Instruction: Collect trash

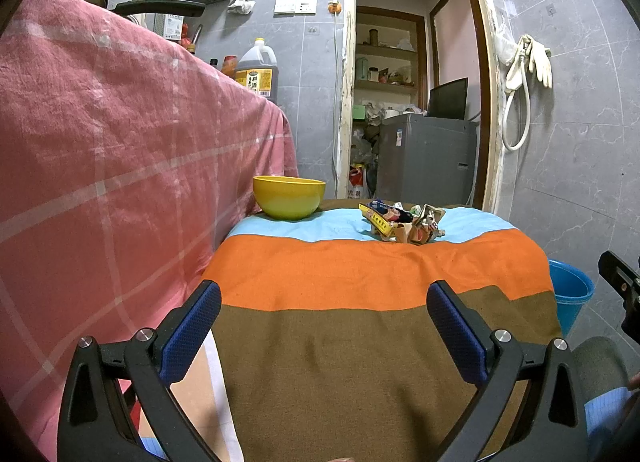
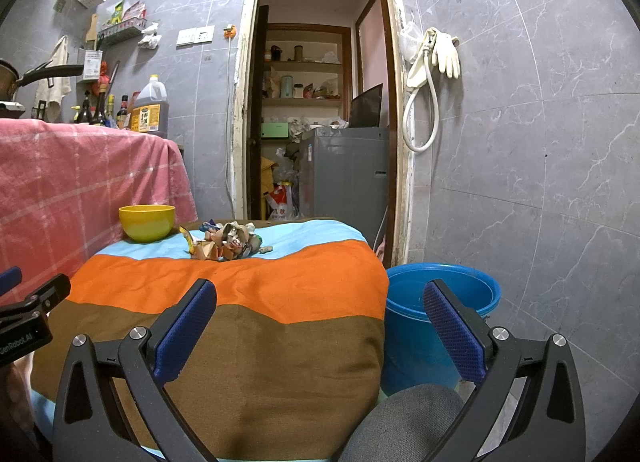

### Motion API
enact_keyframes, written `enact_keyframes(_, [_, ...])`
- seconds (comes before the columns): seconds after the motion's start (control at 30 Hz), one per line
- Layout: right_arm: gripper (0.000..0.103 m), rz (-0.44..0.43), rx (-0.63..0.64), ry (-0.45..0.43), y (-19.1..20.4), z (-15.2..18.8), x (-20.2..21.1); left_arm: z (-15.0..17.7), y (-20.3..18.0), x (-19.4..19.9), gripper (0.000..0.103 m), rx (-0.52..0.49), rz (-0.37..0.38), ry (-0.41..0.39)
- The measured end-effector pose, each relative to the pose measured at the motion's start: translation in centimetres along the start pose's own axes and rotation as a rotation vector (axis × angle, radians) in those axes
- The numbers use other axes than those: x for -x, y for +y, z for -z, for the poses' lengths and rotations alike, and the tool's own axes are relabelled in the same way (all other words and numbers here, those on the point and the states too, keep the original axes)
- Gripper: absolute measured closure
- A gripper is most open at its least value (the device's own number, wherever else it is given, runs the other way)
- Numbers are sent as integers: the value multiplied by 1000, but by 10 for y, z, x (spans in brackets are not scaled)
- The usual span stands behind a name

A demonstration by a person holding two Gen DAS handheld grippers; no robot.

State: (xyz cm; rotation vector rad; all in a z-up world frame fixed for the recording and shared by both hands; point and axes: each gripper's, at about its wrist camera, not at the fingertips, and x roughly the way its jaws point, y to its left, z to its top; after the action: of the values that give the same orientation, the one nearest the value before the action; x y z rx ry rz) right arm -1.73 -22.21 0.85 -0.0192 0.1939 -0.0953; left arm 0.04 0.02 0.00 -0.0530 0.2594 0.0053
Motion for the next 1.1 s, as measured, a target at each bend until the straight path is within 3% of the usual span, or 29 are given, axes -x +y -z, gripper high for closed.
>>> enact_keyframes(0.57, [0,0,0,3,0,0,-1,5,0,-3,2,0,-3,6])
enact_keyframes(1.1, [0,-14,-33,66,-3,-2,-13,-2,-3,-21,2,-20,-60,125])
